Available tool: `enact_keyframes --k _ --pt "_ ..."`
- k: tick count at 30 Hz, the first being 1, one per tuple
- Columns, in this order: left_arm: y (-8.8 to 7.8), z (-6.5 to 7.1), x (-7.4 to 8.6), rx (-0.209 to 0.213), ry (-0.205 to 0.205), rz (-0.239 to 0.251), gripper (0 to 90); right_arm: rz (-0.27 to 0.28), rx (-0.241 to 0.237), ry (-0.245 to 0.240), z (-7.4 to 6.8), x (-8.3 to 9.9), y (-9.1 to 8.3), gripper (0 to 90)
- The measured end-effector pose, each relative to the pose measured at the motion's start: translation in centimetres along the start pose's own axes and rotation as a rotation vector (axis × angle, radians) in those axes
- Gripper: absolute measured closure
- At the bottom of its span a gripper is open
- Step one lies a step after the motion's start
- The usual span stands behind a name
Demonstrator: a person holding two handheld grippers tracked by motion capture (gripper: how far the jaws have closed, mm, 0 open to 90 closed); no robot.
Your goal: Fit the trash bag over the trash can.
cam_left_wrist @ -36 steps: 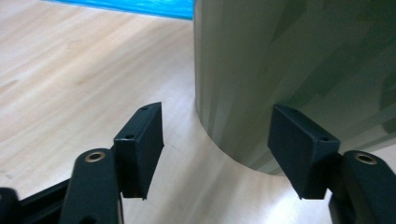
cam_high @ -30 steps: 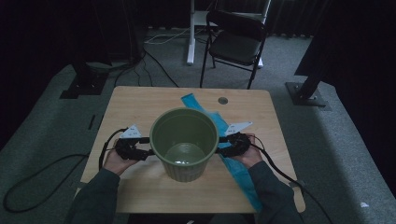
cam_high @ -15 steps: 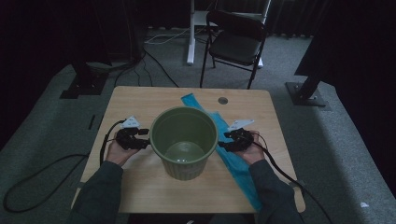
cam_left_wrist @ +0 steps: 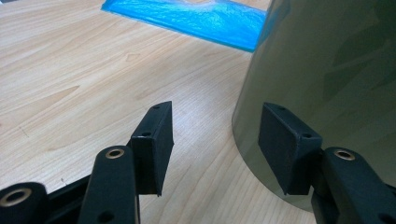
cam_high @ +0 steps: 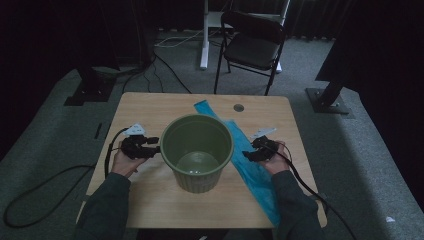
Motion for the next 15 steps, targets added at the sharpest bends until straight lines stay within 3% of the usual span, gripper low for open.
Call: enact_keyframes --k 3,10,15 --pt "-0.1 0.0 0.1 0.023 -0.01 0.003 46.9 -0.028 0.005 0.019 0.5 0.5 0.4 40.5" --pt "-0.3 0.1 0.1 0.027 -0.009 0.002 47.0 -0.078 0.013 0.062 1.3 1.4 1.1 37.4" --pt "-0.4 0.3 0.1 0.027 -0.007 0.004 46.8 -0.145 0.018 0.062 1.3 2.3 1.8 30.5"
Point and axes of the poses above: each handheld gripper's, and its own axes: y roughly forward along the jaws, x roughly out of its underside, z roughly to its right, the point moved 5 cm from there along y, roughly forward along the jaws, and after that the axes turned 12 degrees about x, right-handed, at the moved point
